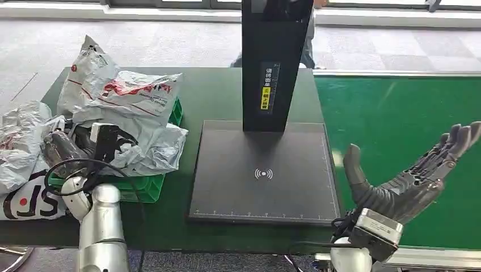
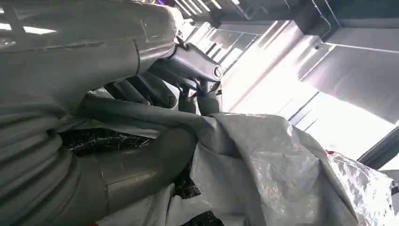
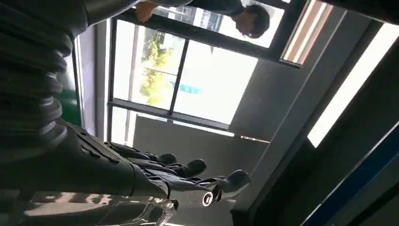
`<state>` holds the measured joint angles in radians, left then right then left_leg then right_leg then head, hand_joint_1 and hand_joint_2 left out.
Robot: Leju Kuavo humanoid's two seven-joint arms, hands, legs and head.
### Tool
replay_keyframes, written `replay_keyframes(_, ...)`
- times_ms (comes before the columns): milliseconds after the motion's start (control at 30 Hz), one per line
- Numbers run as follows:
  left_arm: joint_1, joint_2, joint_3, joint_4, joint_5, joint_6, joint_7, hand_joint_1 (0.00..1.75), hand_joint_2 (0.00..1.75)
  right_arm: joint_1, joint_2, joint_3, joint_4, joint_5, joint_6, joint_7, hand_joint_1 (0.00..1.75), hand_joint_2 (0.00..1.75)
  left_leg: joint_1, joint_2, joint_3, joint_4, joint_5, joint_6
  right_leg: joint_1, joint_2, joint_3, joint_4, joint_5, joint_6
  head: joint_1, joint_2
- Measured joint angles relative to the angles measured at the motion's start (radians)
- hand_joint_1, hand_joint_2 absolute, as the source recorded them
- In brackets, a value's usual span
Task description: Moved the parcel from conveyor to table for the left to box.
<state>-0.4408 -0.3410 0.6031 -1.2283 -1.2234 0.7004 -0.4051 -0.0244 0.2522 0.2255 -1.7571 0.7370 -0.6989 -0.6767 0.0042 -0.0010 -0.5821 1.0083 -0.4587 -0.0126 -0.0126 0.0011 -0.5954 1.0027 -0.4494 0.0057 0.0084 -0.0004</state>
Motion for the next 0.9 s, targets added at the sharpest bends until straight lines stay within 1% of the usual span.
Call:
replay_keyframes(67,-0.009,0.0,0.015,0.003,0.013,0.0,-0.012,1.54,1.75,-0.005,0.0,0.0,-0.004,-0.001,0.0,0.0,0.0,1.75,0.0,0.0,0.0,0.0,0.0,0.0,0.0,0.0,0.0,0.0,0.0,0.0,0.0,0.0)
replay_keyframes(100,-0.013,0.0,0.021,0.004,0.021,0.0,-0.019,0.0,1.75,-0.008,0.0,0.0,-0.005,-0.001,0.0,0.001,0.0,1.75,0.0,0.0,0.0,0.0,0.0,0.0,0.0,0.0,0.0,0.0,0.0,0.0,0.0,0.0)
replay_keyframes(233,-0.027,0.0,0.042,0.005,0.04,0.0,-0.038,0.0,1.75,-0.014,0.0,0.0,-0.005,0.0,0.0,0.003,0.0,1.75,0.0,0.0,0.0,0.0,0.0,0.0,0.0,0.0,0.0,0.0,0.0,0.0,0.0,0.0)
replay_keyframes(433,-0.046,-0.002,0.115,0.007,0.129,0.0,-0.124,0.0,1.75,-0.021,0.0,0.0,-0.005,0.005,0.0,0.007,0.0,1.75,0.0,0.0,0.0,0.0,0.0,0.0,0.0,0.0,0.0,0.0,0.0,0.0,0.0,0.0)
replay_keyframes(600,-0.056,-0.005,0.161,0.007,0.176,0.0,-0.174,0.0,1.75,-0.028,0.0,0.0,-0.005,0.005,0.0,0.006,0.0,1.75,0.0,0.0,0.0,0.0,0.0,0.0,0.0,0.0,0.0,0.0,0.0,0.0,0.0,0.0)
replay_keyframes(900,-0.06,-0.006,0.179,0.007,0.219,0.0,-0.189,0.0,1.75,-0.028,0.0,0.0,-0.002,0.005,0.0,0.0,0.0,1.75,0.0,0.0,0.0,0.0,0.0,0.0,0.0,0.0,0.0,0.0,0.0,0.0,0.0,0.0)
